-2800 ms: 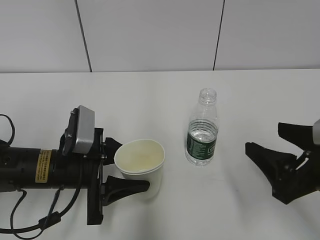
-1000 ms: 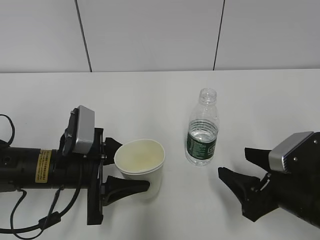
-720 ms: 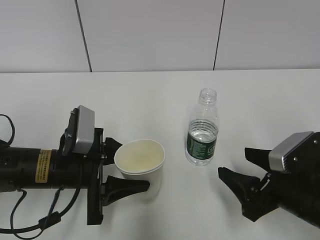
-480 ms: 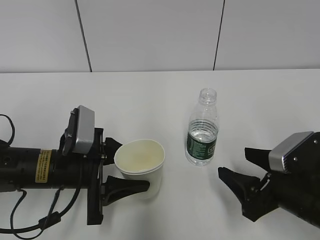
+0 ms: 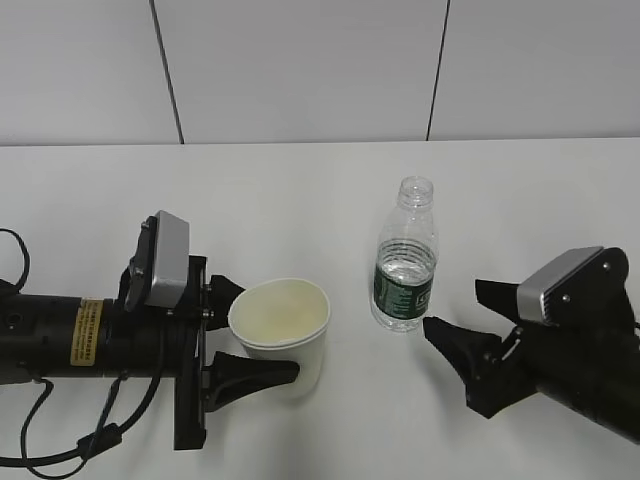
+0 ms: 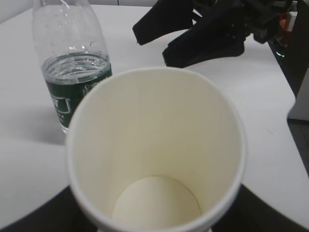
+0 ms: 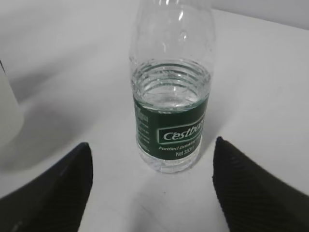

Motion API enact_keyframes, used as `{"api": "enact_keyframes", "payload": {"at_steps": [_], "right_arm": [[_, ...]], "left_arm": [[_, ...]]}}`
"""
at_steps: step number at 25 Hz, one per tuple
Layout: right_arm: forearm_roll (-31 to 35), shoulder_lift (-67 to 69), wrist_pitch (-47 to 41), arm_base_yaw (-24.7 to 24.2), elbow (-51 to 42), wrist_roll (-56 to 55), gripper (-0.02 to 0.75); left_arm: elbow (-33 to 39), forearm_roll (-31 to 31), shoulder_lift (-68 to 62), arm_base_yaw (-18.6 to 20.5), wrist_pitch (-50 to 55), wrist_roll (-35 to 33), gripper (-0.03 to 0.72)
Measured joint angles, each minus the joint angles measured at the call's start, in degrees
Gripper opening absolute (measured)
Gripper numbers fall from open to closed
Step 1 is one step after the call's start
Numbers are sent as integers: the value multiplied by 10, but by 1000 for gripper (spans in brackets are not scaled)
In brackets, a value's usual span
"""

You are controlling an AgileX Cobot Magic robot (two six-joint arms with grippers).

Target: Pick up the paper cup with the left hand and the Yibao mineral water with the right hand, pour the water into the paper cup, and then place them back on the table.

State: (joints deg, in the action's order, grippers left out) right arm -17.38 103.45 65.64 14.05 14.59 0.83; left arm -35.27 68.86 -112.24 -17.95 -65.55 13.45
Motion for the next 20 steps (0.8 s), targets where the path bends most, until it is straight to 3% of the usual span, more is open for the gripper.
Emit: {"api": "enact_keyframes", "payload": {"at_steps": [20], "right_arm": [[7, 102, 0, 0, 79, 7, 572]], "left_arm": [[0, 0, 0, 0, 0, 0, 430]]}}
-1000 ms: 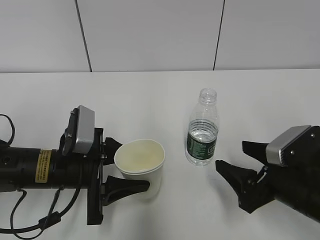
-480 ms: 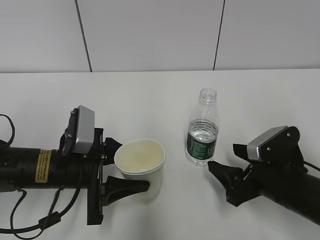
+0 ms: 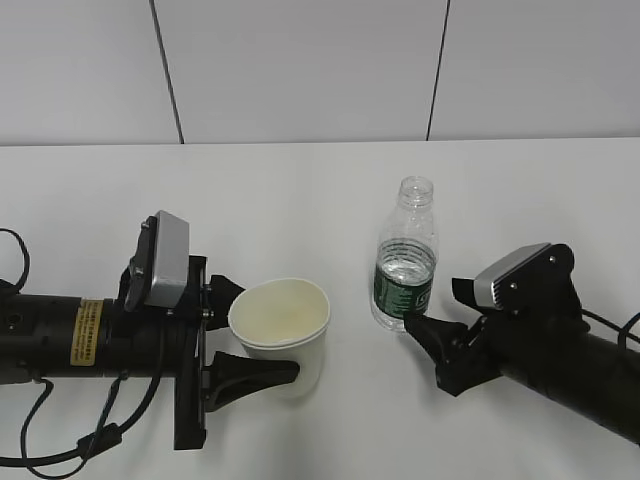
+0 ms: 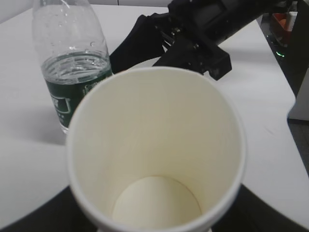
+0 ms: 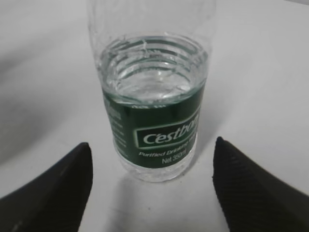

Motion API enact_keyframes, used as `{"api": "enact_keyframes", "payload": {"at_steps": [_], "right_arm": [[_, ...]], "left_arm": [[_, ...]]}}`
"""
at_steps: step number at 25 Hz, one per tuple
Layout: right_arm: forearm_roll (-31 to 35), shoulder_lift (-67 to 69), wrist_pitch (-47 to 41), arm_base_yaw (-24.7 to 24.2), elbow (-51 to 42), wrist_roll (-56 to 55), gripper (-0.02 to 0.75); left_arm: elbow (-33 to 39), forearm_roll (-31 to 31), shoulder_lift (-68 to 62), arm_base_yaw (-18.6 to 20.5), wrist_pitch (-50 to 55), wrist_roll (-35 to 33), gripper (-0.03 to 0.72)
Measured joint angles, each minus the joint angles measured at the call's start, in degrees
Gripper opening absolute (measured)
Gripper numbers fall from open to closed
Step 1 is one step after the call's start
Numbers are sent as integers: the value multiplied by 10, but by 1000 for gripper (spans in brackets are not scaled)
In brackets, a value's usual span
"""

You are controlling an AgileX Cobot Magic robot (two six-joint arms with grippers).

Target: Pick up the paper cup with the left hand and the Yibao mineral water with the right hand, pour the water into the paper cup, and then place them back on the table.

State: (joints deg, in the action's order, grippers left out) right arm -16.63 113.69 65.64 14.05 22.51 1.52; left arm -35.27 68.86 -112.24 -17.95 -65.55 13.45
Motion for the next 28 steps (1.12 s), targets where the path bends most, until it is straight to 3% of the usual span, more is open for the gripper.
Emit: {"api": "enact_keyframes", "payload": {"at_steps": [28], "right_arm": [[-30, 8, 0, 0, 4, 0, 572]], "left_arm": [[0, 0, 0, 0, 0, 0, 405]]}}
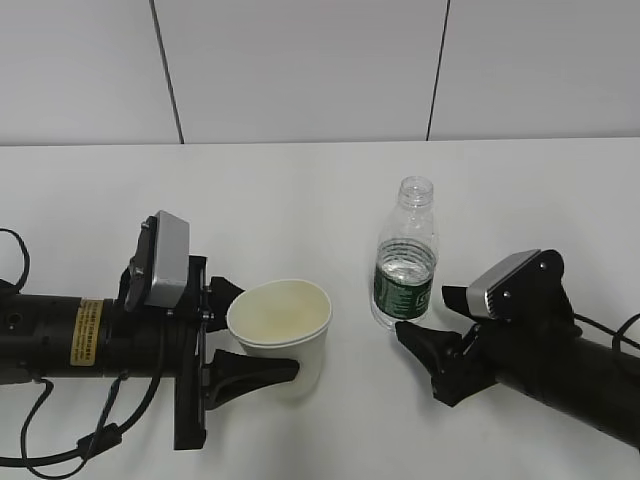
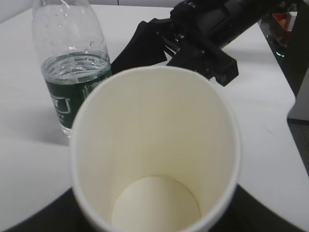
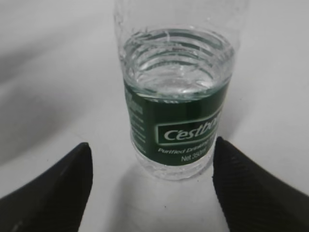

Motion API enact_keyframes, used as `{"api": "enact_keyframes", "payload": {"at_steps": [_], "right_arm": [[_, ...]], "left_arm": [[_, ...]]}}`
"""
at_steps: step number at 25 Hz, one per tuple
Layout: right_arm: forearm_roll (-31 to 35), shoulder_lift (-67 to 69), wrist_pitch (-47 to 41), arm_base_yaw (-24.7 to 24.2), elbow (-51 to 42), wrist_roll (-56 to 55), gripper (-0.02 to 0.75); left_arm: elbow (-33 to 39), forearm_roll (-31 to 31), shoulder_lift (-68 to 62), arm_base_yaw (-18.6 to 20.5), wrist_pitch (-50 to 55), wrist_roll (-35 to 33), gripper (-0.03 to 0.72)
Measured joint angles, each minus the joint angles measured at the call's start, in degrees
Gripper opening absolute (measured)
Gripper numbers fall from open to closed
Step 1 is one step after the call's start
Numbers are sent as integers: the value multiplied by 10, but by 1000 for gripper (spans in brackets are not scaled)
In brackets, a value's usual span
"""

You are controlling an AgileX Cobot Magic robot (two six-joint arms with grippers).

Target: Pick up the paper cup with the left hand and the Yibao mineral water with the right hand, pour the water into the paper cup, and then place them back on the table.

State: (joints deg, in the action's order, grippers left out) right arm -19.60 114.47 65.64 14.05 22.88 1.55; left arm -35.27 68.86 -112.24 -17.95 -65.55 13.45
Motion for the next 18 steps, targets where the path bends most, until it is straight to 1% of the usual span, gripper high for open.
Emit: {"api": "enact_keyframes", "payload": {"at_steps": [12, 18], "right_arm": [[-3, 0, 0, 0, 38, 2, 572], [-3, 9, 0, 0, 64, 2, 572]], "left_arm": [[0, 0, 0, 0, 0, 0, 375], [0, 0, 0, 0, 0, 0, 372]]}}
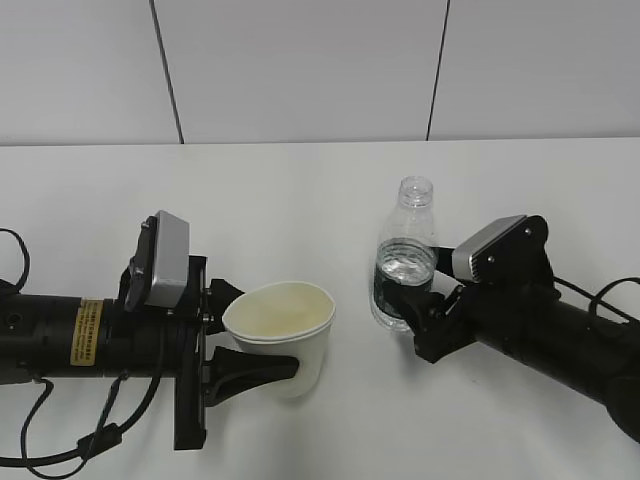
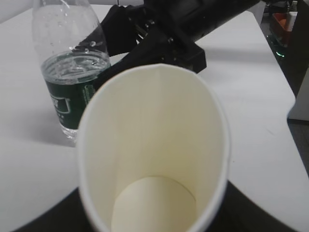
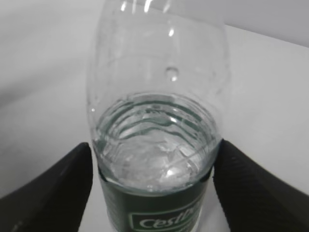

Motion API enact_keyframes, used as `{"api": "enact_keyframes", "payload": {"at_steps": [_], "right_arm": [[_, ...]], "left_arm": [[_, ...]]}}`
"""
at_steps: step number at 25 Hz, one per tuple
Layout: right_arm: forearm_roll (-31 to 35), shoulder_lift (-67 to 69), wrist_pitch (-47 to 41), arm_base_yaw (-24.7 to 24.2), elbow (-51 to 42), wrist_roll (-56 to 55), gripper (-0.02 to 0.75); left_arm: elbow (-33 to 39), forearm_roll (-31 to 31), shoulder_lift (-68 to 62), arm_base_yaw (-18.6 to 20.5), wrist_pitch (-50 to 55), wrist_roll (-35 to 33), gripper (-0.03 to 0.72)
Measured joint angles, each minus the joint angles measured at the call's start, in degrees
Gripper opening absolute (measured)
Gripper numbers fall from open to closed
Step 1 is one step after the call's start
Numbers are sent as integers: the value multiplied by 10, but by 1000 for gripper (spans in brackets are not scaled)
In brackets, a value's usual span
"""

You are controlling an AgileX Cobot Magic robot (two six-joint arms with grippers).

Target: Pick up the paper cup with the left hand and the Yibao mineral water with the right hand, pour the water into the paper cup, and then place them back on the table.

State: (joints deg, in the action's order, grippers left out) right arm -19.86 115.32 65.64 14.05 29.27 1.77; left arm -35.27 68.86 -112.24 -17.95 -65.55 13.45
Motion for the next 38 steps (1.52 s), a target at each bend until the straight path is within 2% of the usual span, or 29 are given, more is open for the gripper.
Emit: {"api": "enact_keyframes", "payload": {"at_steps": [18, 38], "right_arm": [[-2, 93, 0, 1, 69, 0, 572], [-2, 99, 0, 1, 70, 0, 571]], "left_arm": [[0, -14, 0, 0, 0, 0, 361], [0, -15, 0, 0, 0, 0, 358]]}}
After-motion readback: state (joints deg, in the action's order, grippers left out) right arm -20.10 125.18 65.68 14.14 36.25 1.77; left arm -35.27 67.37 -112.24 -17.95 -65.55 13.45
